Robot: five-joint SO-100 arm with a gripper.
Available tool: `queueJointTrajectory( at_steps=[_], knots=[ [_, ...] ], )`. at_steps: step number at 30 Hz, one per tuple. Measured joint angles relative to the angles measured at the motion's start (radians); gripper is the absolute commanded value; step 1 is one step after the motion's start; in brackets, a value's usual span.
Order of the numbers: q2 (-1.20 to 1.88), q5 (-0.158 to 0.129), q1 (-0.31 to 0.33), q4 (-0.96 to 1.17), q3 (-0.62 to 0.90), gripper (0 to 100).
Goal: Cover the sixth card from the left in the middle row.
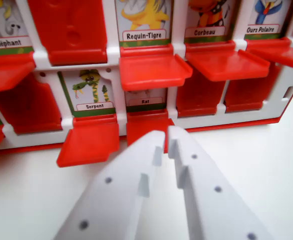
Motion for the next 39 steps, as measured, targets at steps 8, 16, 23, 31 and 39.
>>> queueJointTrajectory(
  at_steps=[8, 16, 23, 31, 39],
  knots=[
    [-0.117, 0.0, 0.0, -0.028, -0.086, 0],
    [-0.213, 0.0, -0.006, -0.038, -0.167, 0],
    [-0.261, 0.012, -0.026, -0.02, -0.298, 0],
    [-0.262, 0.021, -0.026, 0.038, -0.407, 0],
    [-0.224, 0.021, -0.026, 0.123, -0.399, 0]
  ],
)
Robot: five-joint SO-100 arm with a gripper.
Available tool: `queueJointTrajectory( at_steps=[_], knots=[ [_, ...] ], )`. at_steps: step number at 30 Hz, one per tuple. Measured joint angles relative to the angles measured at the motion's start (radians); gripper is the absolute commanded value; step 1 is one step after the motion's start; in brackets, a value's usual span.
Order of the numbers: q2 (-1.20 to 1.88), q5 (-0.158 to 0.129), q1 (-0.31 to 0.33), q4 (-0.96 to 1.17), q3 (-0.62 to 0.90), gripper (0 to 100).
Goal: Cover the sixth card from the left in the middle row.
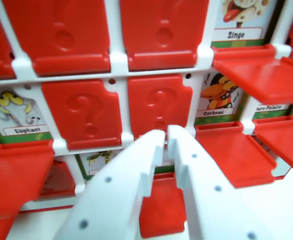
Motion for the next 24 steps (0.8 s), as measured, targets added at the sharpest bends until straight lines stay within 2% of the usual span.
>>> queueJointTrajectory(
  at_steps=[3, 7, 13, 16, 19, 24],
  knots=[
    [0.141, 0.0, 0.0, 0.044, 0.097, 0],
    [0.417, 0.014, -0.002, 0.124, 0.296, 0],
    [0.93, 0.002, 0.037, 0.258, 0.647, 0],
    [1.187, 0.0, 0.034, 0.345, 0.79, 0],
    [1.44, 0.0, 0.026, 0.465, 0.89, 0],
    [1.772, 0.0, 0.0, 0.65, 0.956, 0]
  ],
)
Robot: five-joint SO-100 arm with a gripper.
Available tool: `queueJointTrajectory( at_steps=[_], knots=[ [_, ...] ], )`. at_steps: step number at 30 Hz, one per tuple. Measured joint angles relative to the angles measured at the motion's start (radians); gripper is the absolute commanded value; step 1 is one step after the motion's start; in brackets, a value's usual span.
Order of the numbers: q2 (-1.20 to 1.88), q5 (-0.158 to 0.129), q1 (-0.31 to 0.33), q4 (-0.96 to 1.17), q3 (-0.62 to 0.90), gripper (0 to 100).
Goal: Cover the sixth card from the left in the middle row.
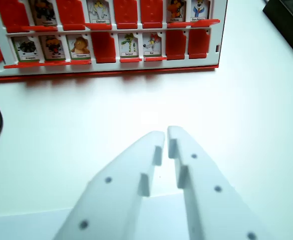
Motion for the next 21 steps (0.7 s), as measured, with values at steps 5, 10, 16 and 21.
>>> queueJointTrajectory(
  at_steps=[5, 10, 16, 21],
  knots=[
    [0.12, 0.0, 0.0, 0.11, 0.003, 0],
    [0.13, 0.0, -0.009, 0.15, -0.002, 0],
    [0.135, 0.0, -0.017, 0.172, -0.029, 0],
    [0.135, 0.0, -0.021, 0.172, -0.029, 0]
  ],
)
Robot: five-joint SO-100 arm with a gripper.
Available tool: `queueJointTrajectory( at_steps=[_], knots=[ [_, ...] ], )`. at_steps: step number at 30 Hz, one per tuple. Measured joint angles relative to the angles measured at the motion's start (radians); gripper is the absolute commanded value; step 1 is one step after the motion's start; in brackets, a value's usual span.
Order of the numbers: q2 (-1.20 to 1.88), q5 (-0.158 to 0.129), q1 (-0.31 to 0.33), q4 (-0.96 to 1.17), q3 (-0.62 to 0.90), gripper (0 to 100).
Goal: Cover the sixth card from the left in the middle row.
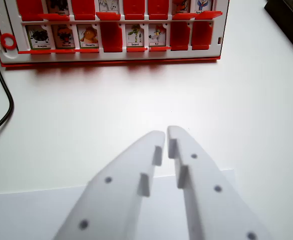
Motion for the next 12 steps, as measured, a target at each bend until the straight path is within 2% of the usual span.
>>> queueJointTrajectory(
  at_steps=[12],
  knots=[
    [0.0, 0.0, -0.005, 0.0, 0.0, 0]
  ],
)
